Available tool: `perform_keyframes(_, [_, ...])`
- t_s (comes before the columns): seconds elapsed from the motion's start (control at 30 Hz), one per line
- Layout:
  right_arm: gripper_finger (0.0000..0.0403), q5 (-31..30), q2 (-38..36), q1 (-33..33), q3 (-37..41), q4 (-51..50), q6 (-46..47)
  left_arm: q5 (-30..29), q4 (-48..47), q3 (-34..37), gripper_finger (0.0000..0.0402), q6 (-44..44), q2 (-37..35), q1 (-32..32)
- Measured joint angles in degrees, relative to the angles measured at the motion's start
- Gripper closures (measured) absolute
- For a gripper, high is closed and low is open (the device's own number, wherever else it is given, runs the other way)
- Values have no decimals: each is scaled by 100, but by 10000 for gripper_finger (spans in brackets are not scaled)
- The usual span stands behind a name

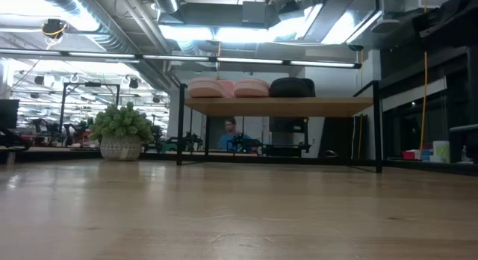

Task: Pick and place slides into the shelf
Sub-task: Put the black slipper on the shelf

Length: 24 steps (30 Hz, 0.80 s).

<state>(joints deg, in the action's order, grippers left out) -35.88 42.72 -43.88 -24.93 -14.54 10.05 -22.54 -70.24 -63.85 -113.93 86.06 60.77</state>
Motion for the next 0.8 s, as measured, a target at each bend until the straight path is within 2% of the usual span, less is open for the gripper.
perform_keyframes(0.23, [393, -2, 0, 0, 0, 470, 11, 7, -30, 15, 396, 39, 0, 0])
perform_keyframes(0.63, [393, -2, 0, 0, 0, 555, 14, 83, -51, 13, 397, 356, 0, 0])
perform_keyframes(0.8, [393, -2, 0, 0, 0, 554, 10, 80, -112, 13, 394, -14, 0, -13])
